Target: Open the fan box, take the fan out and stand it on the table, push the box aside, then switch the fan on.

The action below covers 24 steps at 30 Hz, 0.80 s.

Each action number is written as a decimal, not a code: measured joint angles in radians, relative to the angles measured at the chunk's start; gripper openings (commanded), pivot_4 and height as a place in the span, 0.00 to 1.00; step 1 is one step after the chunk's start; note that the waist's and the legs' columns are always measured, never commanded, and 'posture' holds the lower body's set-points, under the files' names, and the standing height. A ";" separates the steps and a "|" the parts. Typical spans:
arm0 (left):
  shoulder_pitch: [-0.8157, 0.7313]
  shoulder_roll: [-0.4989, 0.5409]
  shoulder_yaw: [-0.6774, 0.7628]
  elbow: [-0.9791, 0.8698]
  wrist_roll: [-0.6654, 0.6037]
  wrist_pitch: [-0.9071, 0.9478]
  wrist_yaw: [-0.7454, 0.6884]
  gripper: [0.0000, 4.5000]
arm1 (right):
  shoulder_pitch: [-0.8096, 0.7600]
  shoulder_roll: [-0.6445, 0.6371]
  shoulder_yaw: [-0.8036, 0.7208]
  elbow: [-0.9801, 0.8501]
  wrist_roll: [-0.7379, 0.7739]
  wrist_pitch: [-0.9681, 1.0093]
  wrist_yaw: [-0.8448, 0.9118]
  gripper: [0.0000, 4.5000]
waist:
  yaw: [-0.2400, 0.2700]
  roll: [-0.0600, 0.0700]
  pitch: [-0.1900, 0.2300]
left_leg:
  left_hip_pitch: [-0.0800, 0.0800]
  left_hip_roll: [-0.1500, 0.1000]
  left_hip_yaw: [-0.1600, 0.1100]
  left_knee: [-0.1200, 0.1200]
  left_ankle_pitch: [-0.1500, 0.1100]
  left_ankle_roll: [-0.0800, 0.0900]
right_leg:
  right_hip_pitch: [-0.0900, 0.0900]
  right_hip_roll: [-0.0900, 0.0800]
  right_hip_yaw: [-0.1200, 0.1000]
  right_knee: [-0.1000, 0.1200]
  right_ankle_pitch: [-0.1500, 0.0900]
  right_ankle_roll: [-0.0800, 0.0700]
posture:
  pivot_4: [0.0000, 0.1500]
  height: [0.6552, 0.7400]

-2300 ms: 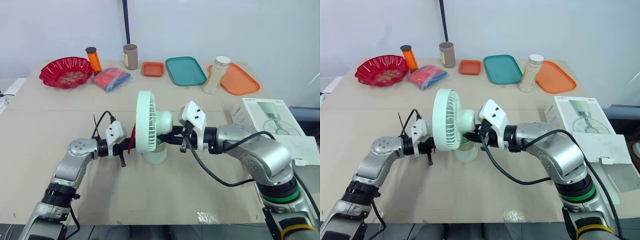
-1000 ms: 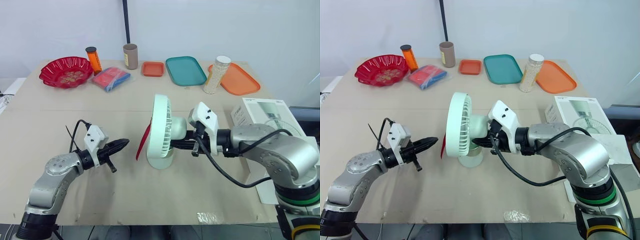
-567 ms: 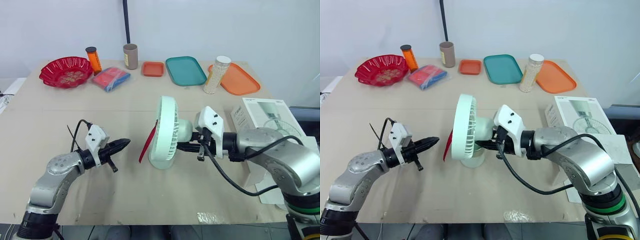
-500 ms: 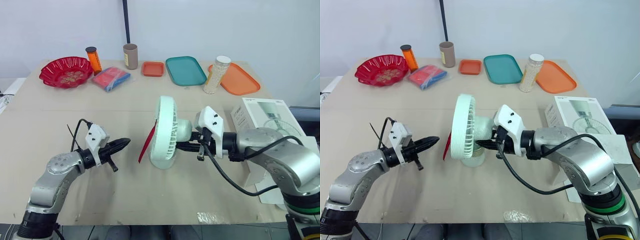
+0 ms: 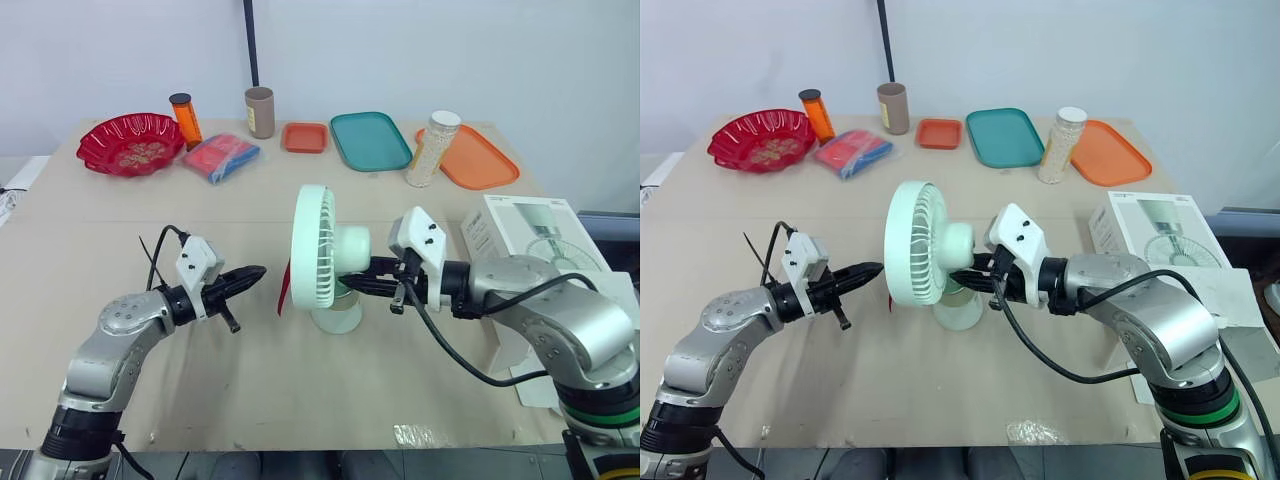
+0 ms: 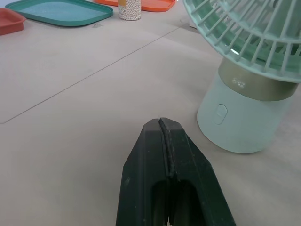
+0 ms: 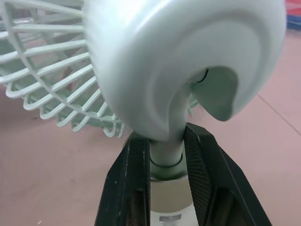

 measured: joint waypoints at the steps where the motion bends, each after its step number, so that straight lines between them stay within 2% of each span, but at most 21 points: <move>1: -0.002 0.000 0.000 0.002 0.000 0.000 -0.001 0.01 | 0.000 0.000 0.000 0.007 -0.002 -0.008 0.001 0.20 | 0.000 0.000 0.000 | 0.000 0.000 0.000 0.000 0.000 0.000 | 0.000 0.000 0.000 0.000 0.000 0.000 | 1.00 1.00; 24: -0.057 0.020 -0.001 0.023 0.003 -0.001 -0.035 0.01 | 0.121 -0.021 -0.066 0.014 -0.037 -0.118 0.009 0.20 | -0.001 0.000 0.000 | 0.001 0.000 0.000 0.000 0.000 0.000 | 0.000 0.000 0.000 0.001 0.000 0.000 | 1.00 1.00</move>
